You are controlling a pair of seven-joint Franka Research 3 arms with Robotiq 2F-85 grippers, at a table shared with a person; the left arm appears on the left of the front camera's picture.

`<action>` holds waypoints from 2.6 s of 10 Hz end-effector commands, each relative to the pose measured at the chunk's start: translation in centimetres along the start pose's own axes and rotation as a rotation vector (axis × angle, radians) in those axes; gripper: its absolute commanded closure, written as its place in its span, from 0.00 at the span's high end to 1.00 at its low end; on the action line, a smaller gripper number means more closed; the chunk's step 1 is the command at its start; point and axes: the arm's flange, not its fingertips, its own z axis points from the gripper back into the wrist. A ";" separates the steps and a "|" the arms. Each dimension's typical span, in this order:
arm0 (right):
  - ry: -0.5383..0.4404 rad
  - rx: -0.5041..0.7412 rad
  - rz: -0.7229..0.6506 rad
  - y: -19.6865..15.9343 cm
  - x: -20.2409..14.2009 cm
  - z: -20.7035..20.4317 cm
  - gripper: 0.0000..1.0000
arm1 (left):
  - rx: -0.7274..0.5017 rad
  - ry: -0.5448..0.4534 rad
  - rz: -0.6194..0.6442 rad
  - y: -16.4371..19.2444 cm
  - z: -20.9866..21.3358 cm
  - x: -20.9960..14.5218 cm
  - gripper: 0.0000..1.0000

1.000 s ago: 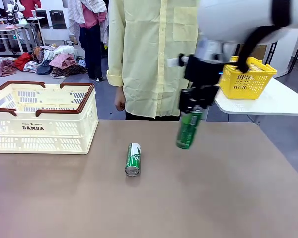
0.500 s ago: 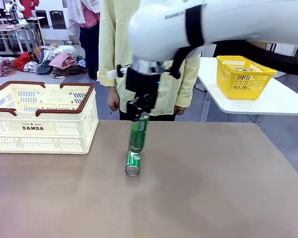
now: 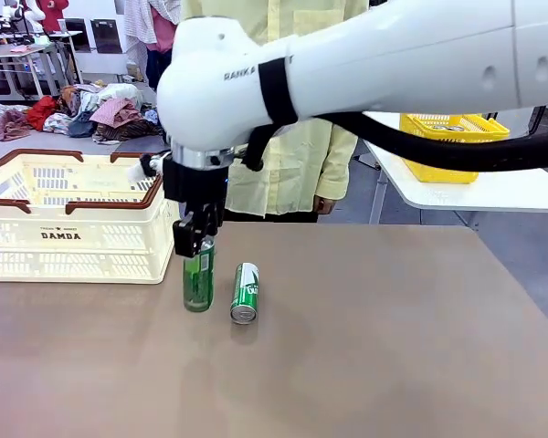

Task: Place the drinks into the Shopping basket.
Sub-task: Pick up one drink and place it into the Shopping basket.

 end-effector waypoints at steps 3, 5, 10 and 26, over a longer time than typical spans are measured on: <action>0.043 0.024 0.032 0.2 -1.3 -3.8 0.00 | -0.016 -0.010 0.006 -0.3 0.1 0.1 1.00; 0.053 0.014 0.037 0.5 -2.1 -5.3 0.00 | -0.016 -0.010 0.006 -0.3 0.1 0.1 1.00; 0.056 0.001 0.038 0.1 -2.5 -6.4 0.73 | -0.016 -0.010 0.006 -0.3 0.1 0.1 1.00; -0.508 0.696 -0.806 -10.0 -41.0 15.8 1.00 | -0.016 -0.010 0.006 -0.3 0.1 0.1 1.00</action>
